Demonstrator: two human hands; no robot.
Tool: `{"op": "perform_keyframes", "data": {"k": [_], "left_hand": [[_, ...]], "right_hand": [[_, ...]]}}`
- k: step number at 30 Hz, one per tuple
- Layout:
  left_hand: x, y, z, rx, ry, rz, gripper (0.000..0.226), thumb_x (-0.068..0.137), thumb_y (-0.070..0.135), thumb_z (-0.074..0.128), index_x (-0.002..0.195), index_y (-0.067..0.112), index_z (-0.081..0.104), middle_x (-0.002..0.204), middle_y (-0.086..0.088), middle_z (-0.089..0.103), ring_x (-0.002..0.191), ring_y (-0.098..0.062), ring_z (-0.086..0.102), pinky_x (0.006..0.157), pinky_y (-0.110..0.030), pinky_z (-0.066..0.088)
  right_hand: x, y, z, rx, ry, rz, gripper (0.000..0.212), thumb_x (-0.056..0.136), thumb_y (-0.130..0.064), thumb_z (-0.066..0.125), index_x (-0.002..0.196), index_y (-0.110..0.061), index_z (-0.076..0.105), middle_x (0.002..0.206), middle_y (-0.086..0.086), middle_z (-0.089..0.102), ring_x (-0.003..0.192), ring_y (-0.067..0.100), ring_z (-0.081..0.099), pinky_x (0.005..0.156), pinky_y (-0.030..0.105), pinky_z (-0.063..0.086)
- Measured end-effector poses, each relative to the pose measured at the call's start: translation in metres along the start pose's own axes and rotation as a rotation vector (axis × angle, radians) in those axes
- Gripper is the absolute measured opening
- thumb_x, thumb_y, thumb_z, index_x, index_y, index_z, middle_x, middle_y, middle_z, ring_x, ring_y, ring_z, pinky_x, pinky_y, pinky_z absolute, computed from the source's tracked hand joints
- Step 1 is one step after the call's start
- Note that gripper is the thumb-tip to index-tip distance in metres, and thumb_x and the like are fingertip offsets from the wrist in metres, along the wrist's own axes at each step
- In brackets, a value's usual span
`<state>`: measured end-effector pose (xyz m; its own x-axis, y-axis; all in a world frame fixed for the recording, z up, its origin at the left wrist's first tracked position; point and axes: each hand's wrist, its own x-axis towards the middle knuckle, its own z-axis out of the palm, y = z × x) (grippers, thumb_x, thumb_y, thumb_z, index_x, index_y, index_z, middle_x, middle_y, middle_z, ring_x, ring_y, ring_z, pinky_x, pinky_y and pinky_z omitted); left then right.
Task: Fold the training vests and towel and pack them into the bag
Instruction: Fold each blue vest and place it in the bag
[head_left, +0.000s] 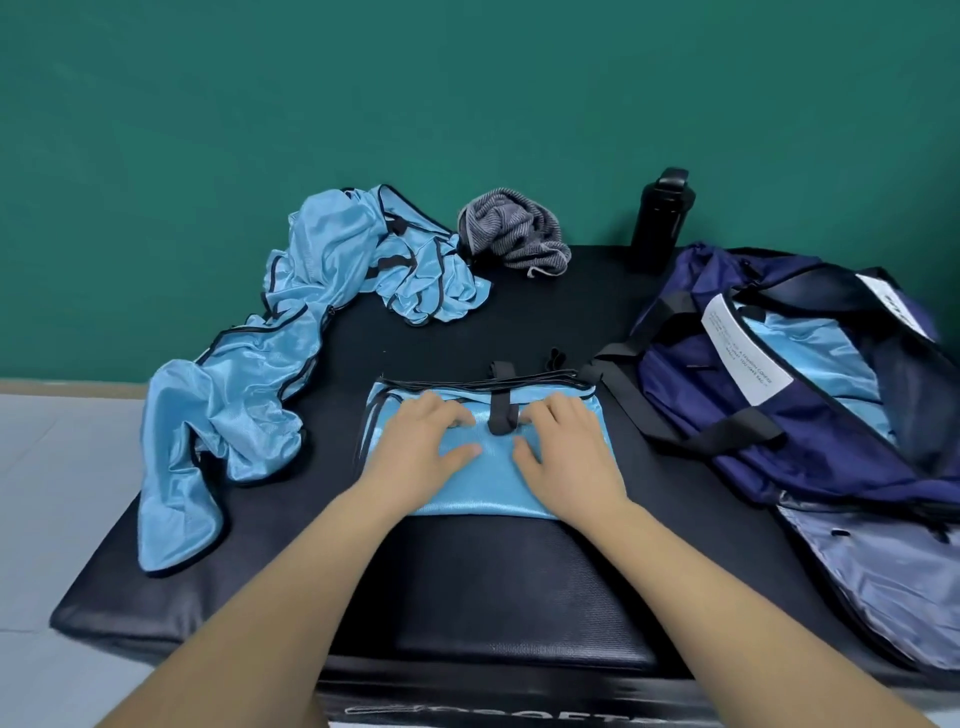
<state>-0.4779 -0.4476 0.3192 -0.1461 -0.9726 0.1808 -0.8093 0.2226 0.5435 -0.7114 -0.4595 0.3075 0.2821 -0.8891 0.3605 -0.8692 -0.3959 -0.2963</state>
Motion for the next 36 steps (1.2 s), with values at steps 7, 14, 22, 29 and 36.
{"op": "perform_keyframes", "data": {"k": [7,14,22,29,36], "left_hand": [[-0.013,0.006,0.010,0.125,0.099,-0.019,0.040,0.100,0.055,0.064,0.137,0.041,0.061,0.131,0.023,0.051,0.131,-0.007,0.042,0.106,-0.032,0.027],[-0.003,0.012,0.004,0.182,-0.066,-0.044,0.050,0.105,0.054,0.055,0.154,0.043,0.049,0.163,0.018,0.039,0.152,-0.010,0.032,0.123,-0.044,0.024],[0.010,0.012,0.005,0.185,-0.130,-0.037,0.062,0.104,0.052,0.056,0.162,0.046,0.034,0.173,0.017,0.024,0.161,-0.009,0.015,0.128,-0.045,0.014],[0.027,-0.010,-0.001,0.170,-0.140,-0.010,0.083,0.090,0.075,0.060,0.163,0.049,0.031,0.175,0.020,0.011,0.163,-0.007,-0.002,0.132,-0.050,0.007],[0.031,-0.026,-0.016,0.282,-0.057,-0.095,0.065,0.101,0.075,0.040,0.161,0.053,0.032,0.174,0.013,0.023,0.163,-0.011,0.005,0.132,-0.046,0.003]], "right_hand": [[-0.014,-0.005,-0.008,-0.083,-0.129,0.005,0.047,0.105,-0.055,0.040,0.141,-0.027,0.050,0.142,-0.006,0.043,0.129,0.020,0.041,0.115,0.039,0.033],[-0.014,-0.008,-0.014,-0.102,-0.277,-0.023,0.065,0.108,-0.060,0.022,0.168,-0.036,0.022,0.175,-0.003,0.019,0.162,0.020,0.010,0.131,0.039,0.008],[0.002,-0.003,-0.017,-0.068,-0.300,0.039,0.085,0.097,-0.071,0.034,0.168,-0.042,-0.002,0.178,-0.009,0.001,0.162,0.022,0.001,0.130,0.044,0.005],[0.023,0.011,-0.021,-0.028,-0.353,0.039,0.104,0.082,-0.084,0.047,0.169,-0.042,0.007,0.178,-0.008,-0.007,0.162,0.014,-0.015,0.131,0.046,-0.005],[0.024,0.019,-0.022,0.055,-0.412,0.073,0.109,0.079,-0.089,0.049,0.168,-0.043,0.007,0.177,-0.013,-0.012,0.160,0.007,-0.020,0.131,0.041,-0.009]]}}
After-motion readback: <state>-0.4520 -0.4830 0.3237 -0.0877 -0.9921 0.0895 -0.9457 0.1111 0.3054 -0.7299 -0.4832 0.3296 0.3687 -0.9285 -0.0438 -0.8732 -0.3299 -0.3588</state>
